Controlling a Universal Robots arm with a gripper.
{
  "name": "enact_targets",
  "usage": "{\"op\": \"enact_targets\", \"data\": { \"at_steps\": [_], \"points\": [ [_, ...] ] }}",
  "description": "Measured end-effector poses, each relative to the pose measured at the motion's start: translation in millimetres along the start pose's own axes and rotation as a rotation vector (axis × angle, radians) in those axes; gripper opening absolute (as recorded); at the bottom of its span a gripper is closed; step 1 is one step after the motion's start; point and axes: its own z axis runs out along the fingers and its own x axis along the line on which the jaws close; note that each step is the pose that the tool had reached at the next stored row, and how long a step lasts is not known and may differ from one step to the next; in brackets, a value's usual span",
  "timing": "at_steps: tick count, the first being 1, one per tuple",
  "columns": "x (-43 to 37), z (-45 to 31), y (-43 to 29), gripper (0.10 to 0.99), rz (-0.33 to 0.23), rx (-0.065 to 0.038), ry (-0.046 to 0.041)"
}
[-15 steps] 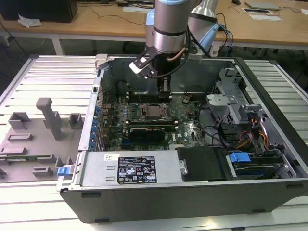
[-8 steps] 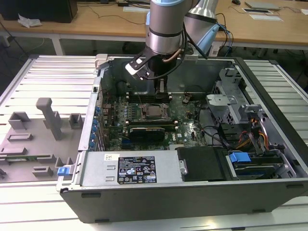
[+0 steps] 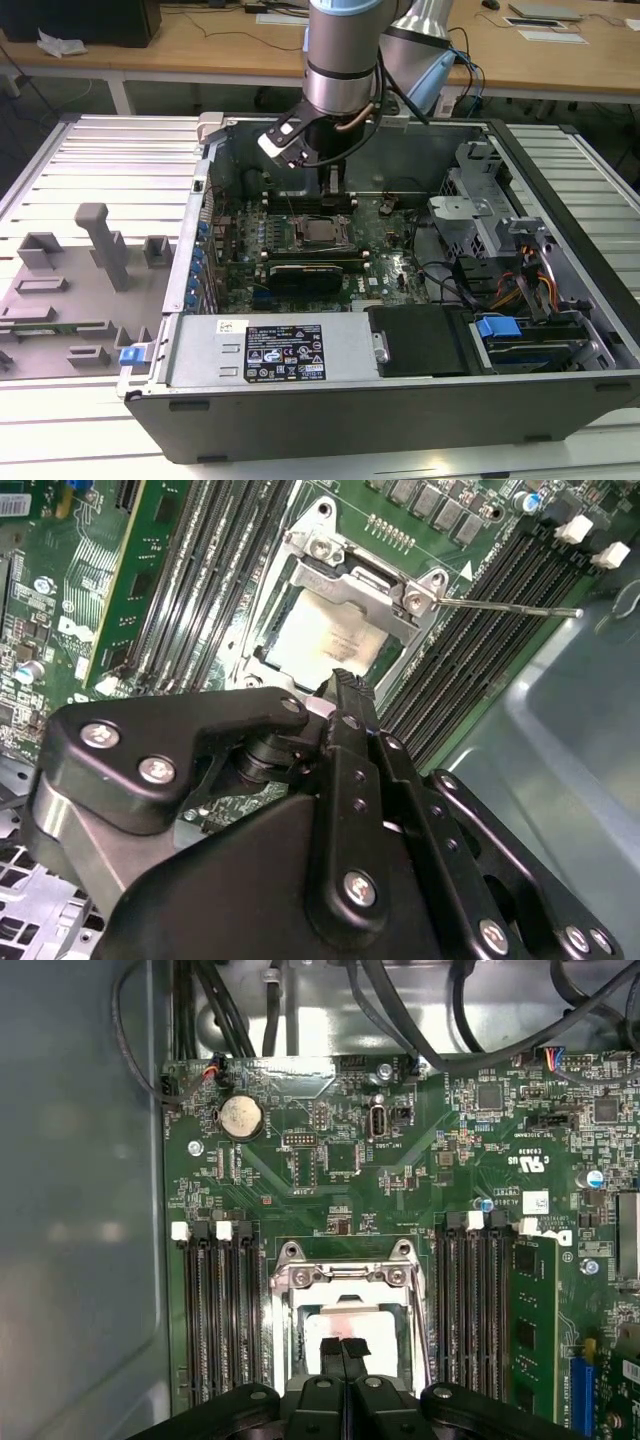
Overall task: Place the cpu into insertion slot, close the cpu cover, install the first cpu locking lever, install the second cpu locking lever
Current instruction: 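Close the cpu cover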
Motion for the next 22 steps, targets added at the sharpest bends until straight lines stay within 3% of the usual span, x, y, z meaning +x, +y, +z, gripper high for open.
{"op": "enact_targets", "data": {
  "at_steps": [2,4,7,17,22],
  "points": [
    [0.1,0.1,0.0,0.106,-0.025,0.000,-0.0011],
    [0.0,0.0,0.0,0.106,-0.107,0.001,-0.0024],
    [0.0,0.0,0.0,0.106,-0.175,0.001,-0.0024],
    [0.0,0.4,0.0,0.106,-0.501,0.003,-0.0035],
    [0.0,0.4,0.0,0.106,-0.607,0.004,-0.0049]
  ]
}}
